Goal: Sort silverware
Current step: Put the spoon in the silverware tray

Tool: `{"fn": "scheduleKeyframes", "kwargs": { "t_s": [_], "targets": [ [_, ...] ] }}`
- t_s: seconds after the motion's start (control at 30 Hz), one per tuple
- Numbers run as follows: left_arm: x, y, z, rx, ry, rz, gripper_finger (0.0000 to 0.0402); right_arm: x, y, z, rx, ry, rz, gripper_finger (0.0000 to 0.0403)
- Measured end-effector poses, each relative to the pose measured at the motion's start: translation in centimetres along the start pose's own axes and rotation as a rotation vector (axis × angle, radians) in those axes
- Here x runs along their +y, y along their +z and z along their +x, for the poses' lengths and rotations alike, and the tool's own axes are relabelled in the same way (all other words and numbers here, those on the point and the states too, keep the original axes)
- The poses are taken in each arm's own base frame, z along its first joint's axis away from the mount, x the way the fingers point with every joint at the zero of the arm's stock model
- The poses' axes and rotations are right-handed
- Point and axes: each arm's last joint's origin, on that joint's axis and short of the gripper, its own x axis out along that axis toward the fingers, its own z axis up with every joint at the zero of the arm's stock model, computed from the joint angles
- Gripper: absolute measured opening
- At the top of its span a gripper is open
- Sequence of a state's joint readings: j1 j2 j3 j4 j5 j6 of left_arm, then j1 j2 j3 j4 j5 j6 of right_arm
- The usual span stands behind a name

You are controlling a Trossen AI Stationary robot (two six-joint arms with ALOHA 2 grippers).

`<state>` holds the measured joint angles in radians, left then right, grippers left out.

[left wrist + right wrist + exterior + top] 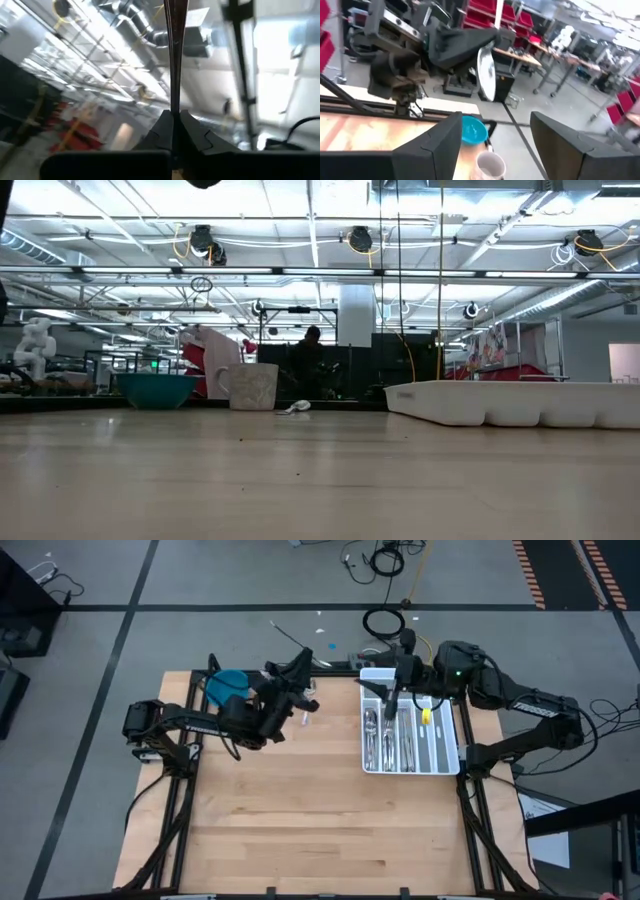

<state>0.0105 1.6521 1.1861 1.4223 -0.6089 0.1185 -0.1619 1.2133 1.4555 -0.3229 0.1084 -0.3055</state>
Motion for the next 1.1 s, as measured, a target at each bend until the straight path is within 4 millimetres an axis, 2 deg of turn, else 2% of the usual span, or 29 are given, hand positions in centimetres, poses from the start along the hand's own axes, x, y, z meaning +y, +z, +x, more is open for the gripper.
{"fn": "scheduleKeyframes", "kwargs": {
  "t_s": [0.13,0.5,0.73,1.1],
  "targets": [
    [-0.3,0.4,0.2,-0.029,-0.078,-0.095,0.001,0.4,0.0,0.9,-0.026,0.017,-0.036,0.0226],
    [-0.4,0.7,0.1,-0.057,-0.126,-0.225,0.0011,0.7,0.7,2.3,-0.153,0.04,-0.132,0.0226],
    [-0.6,0.7,0.1,-0.052,-0.191,-0.293,0.0012,1.0,0.2,3.5,-0.143,0.049,-0.157,0.0226],
    [-0.6,0.1,0.0,-0.024,-0.191,-0.288,0.0013,1.3,0.1,5.0,-0.186,0.027,-0.206,0.0219]
  ]
}}
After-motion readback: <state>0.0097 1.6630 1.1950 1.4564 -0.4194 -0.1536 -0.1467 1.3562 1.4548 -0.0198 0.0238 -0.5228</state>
